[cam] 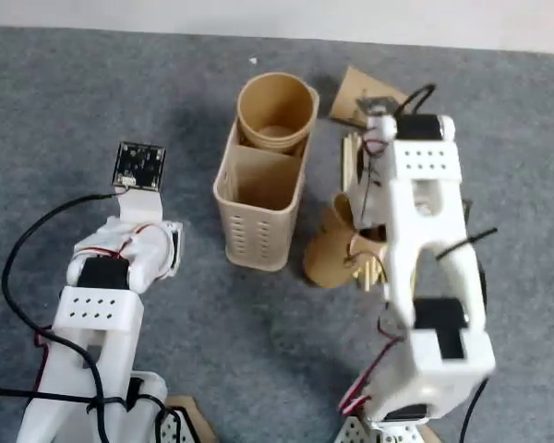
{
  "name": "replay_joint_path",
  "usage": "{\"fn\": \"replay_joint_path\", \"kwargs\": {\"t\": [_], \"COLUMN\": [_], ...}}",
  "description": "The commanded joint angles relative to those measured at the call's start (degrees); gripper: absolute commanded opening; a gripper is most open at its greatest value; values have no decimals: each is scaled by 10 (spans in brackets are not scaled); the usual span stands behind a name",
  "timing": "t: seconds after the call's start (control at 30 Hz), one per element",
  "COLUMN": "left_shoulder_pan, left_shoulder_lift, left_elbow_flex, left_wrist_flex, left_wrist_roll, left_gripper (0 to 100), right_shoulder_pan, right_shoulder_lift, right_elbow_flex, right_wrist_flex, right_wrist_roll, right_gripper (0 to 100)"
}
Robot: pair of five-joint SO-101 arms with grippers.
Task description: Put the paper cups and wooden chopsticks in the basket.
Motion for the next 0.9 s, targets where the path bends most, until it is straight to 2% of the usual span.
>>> {"fn": "replay_joint_path", "kwargs": {"t": [0.0, 0.23, 0.53, 0.67, 0.87], "left_shoulder_pan": [5, 5, 6, 7, 7], "left_shoulder_lift": [-15, -15, -15, -15, -15], "left_elbow_flex": [-5, -4, -3, -3, -3], "left_wrist_flex": [-11, -11, -11, -11, -11], "left_wrist_roll": [6, 6, 6, 6, 6], "left_gripper": [171, 171, 171, 171, 171], "right_shoulder_pan": [-20, -51, -54, -53, -53], "right_shoulder_lift": [-96, -150, -149, -148, -149], "right_elbow_flex": [56, 130, 131, 134, 131], "right_wrist_flex": [11, 10, 10, 9, 9], "right_wrist_roll": [6, 6, 7, 54, 58], "right_gripper": [88, 88, 88, 91, 91]}}
